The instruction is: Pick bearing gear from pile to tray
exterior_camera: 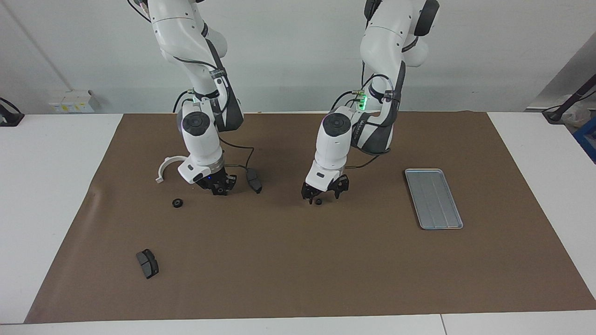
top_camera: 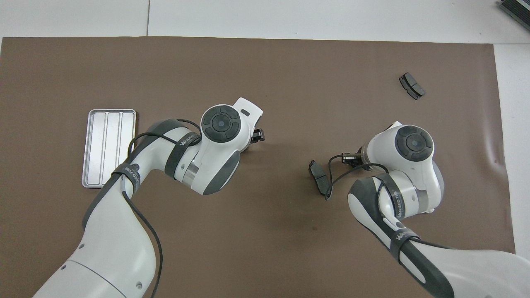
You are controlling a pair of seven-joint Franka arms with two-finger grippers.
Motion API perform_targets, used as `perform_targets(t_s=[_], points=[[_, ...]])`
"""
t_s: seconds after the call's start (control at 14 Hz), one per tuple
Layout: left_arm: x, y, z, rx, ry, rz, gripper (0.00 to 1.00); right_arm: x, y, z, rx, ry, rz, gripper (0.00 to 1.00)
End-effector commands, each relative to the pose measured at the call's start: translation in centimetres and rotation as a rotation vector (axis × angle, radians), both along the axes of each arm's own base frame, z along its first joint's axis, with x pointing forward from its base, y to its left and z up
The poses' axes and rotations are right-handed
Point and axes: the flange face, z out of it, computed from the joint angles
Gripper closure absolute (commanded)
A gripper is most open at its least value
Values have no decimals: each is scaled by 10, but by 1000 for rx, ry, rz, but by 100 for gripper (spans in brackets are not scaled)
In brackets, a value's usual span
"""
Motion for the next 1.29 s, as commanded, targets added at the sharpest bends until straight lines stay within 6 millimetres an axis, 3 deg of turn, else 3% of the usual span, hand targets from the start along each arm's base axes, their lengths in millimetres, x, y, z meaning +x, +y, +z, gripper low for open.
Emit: perform_targets(t_s=[0.0, 0.14, 0.29, 0.57, 1.22], points=[[-5, -4, -4, 11, -19, -4, 0, -7, -2, 5, 18, -2, 19, 92], [-5, -5, -10, 9, -21, -6, 0, -4, -2, 9, 19, -10, 16, 100], [-4, -6, -10, 3, -28, -6, 1, -1, -3, 14, 23, -22, 5, 100], [-2, -7, -21, -2, -32, -7, 14, 10, -3, 31, 26, -43, -1, 100], [-2, -5, -21, 2, -29, -21, 47, 18, 4, 40, 32, -61, -8, 100]])
